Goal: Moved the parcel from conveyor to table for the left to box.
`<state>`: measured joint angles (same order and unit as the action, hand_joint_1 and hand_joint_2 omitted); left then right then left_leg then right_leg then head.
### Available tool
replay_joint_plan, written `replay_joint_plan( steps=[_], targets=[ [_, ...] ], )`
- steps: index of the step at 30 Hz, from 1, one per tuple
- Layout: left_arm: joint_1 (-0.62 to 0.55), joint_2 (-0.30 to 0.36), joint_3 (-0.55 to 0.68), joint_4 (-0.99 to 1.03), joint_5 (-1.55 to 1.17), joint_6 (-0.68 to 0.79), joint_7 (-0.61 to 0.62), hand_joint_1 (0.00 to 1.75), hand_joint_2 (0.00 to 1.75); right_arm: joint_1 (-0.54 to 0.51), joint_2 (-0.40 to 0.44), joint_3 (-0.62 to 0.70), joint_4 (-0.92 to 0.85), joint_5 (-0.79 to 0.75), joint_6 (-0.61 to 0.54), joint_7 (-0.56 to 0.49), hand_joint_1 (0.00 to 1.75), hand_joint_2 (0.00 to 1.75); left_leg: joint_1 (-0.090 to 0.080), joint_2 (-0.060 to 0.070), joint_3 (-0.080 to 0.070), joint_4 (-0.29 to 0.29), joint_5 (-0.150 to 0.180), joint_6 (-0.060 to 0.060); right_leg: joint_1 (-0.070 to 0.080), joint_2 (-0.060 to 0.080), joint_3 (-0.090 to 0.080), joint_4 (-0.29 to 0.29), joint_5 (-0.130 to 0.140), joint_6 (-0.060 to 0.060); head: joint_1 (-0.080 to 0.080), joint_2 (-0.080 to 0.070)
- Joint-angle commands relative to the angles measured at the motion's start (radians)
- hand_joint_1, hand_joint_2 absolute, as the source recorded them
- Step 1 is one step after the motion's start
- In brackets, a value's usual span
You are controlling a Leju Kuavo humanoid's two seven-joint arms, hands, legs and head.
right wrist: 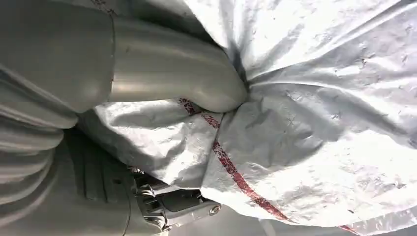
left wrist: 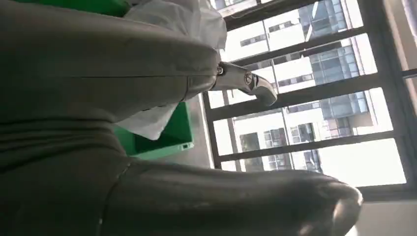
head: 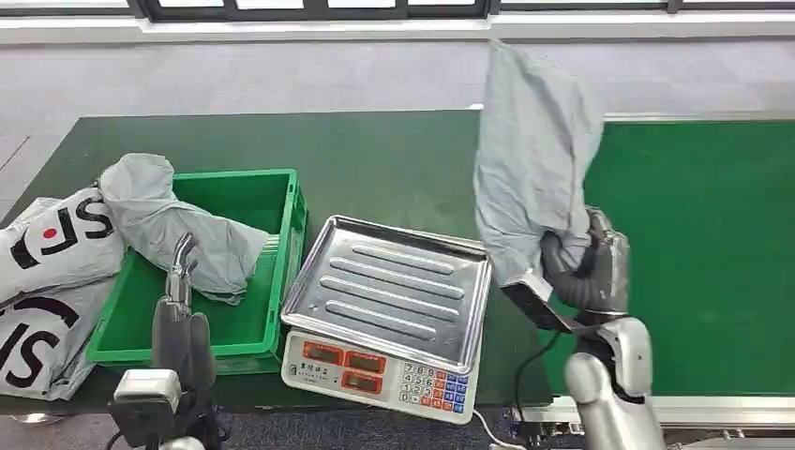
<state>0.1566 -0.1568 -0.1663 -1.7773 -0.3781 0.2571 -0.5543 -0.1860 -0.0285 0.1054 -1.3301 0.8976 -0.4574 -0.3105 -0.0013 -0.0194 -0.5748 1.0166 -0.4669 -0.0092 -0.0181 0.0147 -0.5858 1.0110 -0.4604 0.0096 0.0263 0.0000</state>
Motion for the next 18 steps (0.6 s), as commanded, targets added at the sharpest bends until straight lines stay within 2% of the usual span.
replay_joint_plan(
  steps=[1,2,3,9,14,16,18],
  targets=[
    [-0.052,0.016,-0.027,0.091,0.008,-0.002,0.004,0.0,0.0,-0.124,0.067,0.15,0.22,-0.027,-0.002,0.002,1.75,1.75,0.001,0.002,0.001,-0.002,0.0,-0.001,0.001,0.001,0.001,-0.002,0.001,-0.001,0.0,0.0],
    [-0.051,0.016,-0.027,0.09,0.008,-0.001,0.004,0.0,0.0,-0.123,0.064,0.149,0.217,-0.028,-0.001,0.002,1.75,1.75,0.001,0.002,0.002,-0.003,0.0,-0.001,0.001,0.0,0.002,-0.003,0.001,-0.001,0.0,0.0],
    [-0.069,0.019,-0.035,0.104,0.018,-0.024,0.002,0.0,0.0,-0.127,0.08,0.152,0.225,-0.083,0.047,-0.025,1.75,1.75,0.001,0.0,0.001,-0.001,0.0,0.0,0.001,-0.001,0.001,-0.002,0.001,-0.001,0.0,0.0],
    [-0.159,0.018,-0.064,0.184,0.025,-0.043,0.005,0.0,0.0,-0.112,0.155,0.251,0.292,-0.112,0.066,-0.048,1.75,1.75,0.001,-0.001,-0.001,-0.001,0.0,-0.001,0.001,-0.002,0.001,-0.002,0.001,-0.001,0.0,0.0],
    [-0.122,0.014,-0.066,0.14,0.028,-0.043,0.02,0.0,0.0,-0.094,0.157,0.284,0.238,-0.087,0.161,0.04,1.75,1.75,0.002,0.001,-0.001,-0.002,0.001,-0.002,0.002,-0.001,-0.001,-0.002,0.001,-0.002,0.0,0.0],
    [-0.111,0.013,-0.067,0.125,0.021,-0.047,0.03,0.0,0.0,-0.095,0.148,0.297,0.236,-0.065,0.244,0.11,1.75,1.75,0.001,0.001,-0.001,-0.002,0.0,-0.001,0.002,-0.002,-0.001,-0.002,0.001,-0.002,0.0,0.0],
    [-0.109,0.009,-0.064,0.118,0.016,-0.053,0.04,0.0,0.0,-0.097,0.15,0.305,0.25,-0.066,0.281,0.104,1.75,1.75,0.001,0.0,-0.001,-0.001,0.0,-0.002,0.002,-0.003,-0.001,-0.002,0.0,-0.001,0.0,0.0]
  ],
)
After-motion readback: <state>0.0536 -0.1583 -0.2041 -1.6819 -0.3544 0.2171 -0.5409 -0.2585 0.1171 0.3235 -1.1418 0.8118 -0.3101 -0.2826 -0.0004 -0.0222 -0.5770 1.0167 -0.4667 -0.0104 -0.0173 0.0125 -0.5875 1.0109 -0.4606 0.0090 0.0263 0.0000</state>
